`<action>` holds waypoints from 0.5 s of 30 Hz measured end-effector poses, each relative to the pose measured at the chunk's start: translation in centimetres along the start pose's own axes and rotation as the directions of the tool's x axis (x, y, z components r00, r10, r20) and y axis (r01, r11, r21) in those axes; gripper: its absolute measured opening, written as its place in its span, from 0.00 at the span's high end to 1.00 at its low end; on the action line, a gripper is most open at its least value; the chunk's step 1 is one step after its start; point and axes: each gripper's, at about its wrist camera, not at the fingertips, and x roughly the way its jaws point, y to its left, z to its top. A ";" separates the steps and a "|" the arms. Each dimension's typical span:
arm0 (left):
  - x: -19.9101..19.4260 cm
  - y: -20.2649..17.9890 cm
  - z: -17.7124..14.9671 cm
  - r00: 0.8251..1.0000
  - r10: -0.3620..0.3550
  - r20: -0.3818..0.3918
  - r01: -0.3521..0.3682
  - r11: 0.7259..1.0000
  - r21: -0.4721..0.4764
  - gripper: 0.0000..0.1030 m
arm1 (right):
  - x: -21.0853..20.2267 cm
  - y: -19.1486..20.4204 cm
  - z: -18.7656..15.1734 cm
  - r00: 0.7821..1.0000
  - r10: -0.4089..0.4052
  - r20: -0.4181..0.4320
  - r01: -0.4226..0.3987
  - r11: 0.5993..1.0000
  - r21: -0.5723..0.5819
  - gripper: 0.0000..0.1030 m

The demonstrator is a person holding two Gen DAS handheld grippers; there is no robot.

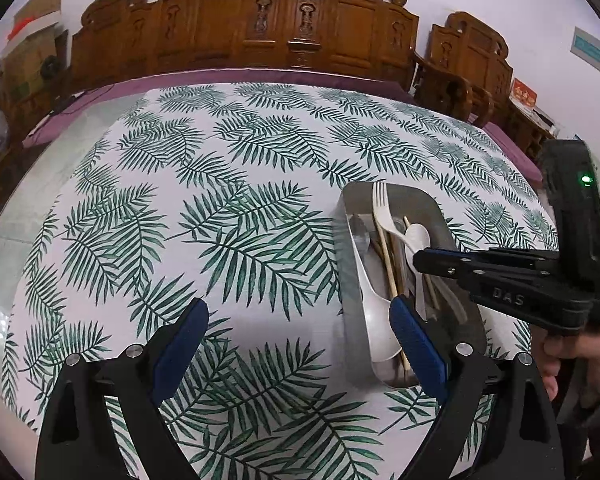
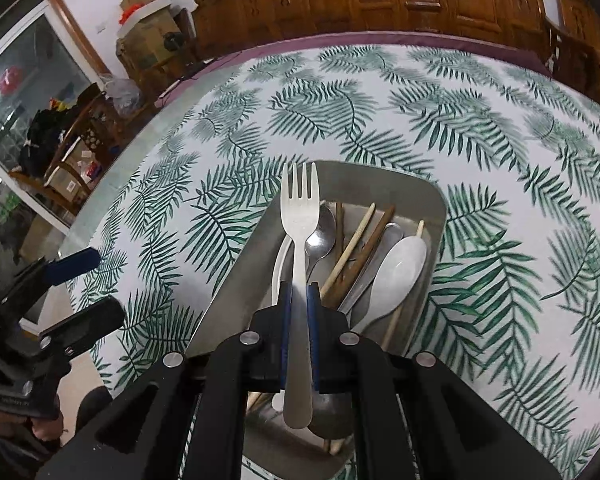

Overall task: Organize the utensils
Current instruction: 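Lower the white plastic fork into the tray and open the right tool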

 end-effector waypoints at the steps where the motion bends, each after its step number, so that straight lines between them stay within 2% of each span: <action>1: 0.0 0.0 0.0 1.000 0.000 -0.001 0.000 1.000 -0.001 0.15 | 0.3 -0.2 0.0 1.000 0.001 -0.005 -0.001 1.000 0.011 0.91; 10: 0.1 0.0 -0.3 1.000 0.002 -0.005 -0.002 1.000 0.002 0.15 | 2.4 -0.8 -0.3 0.999 -0.039 -0.038 0.040 0.999 0.027 0.90; 15: -0.2 -0.2 -0.3 1.000 0.003 -0.002 -0.003 1.000 0.004 0.15 | 1.8 -0.6 -0.7 1.000 -0.016 -0.014 0.016 1.000 0.014 0.88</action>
